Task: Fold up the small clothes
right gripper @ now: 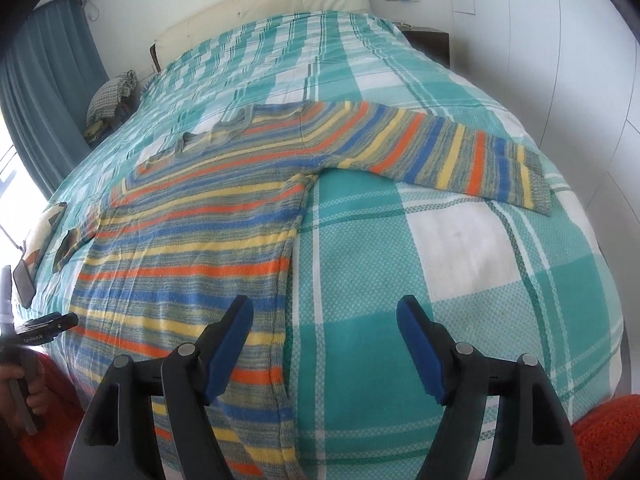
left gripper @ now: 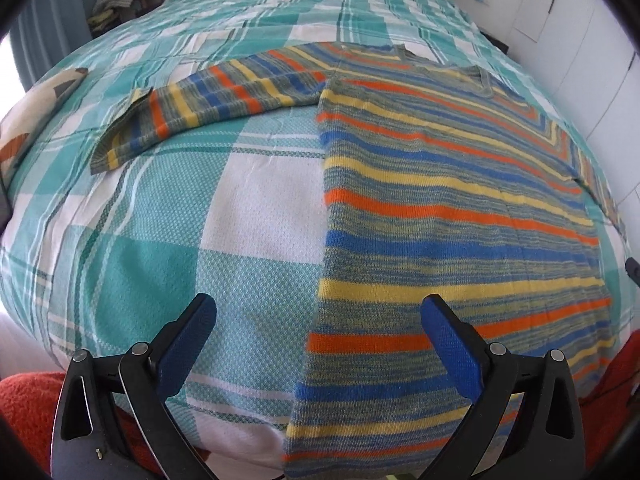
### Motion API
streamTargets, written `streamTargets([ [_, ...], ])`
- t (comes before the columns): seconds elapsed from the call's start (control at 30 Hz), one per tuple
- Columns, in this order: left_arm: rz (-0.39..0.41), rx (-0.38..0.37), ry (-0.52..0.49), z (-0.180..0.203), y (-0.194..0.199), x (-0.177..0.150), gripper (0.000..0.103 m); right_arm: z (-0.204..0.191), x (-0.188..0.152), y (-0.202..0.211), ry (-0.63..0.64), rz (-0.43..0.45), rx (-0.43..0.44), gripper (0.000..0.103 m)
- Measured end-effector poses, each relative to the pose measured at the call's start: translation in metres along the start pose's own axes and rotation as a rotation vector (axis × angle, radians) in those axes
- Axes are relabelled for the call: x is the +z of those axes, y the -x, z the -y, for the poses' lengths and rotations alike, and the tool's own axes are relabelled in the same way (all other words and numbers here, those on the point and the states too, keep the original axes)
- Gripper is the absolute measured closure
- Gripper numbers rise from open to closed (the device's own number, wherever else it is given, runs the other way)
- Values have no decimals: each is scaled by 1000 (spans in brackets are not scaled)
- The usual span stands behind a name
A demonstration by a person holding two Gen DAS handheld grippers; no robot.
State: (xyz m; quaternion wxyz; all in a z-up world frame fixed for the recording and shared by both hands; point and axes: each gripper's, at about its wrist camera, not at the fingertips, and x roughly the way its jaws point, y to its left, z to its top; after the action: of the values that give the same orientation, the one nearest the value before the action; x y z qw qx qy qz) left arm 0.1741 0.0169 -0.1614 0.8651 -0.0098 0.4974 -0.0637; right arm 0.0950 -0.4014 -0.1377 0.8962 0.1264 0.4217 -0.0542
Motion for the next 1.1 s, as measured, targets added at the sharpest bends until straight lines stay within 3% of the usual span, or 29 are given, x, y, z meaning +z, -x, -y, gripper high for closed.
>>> streamTargets([
  [0.17,39,32,20,-7,4,3,1,10,0,-6,-37,-22,-7,29],
  [0.7,38,73,82,-24,1,5,1,-4,-1,-2,20,15,12,29],
  [1.1,45,95,117,-32,1,6,1,-10,-4,-9,27,-15,32,29],
])
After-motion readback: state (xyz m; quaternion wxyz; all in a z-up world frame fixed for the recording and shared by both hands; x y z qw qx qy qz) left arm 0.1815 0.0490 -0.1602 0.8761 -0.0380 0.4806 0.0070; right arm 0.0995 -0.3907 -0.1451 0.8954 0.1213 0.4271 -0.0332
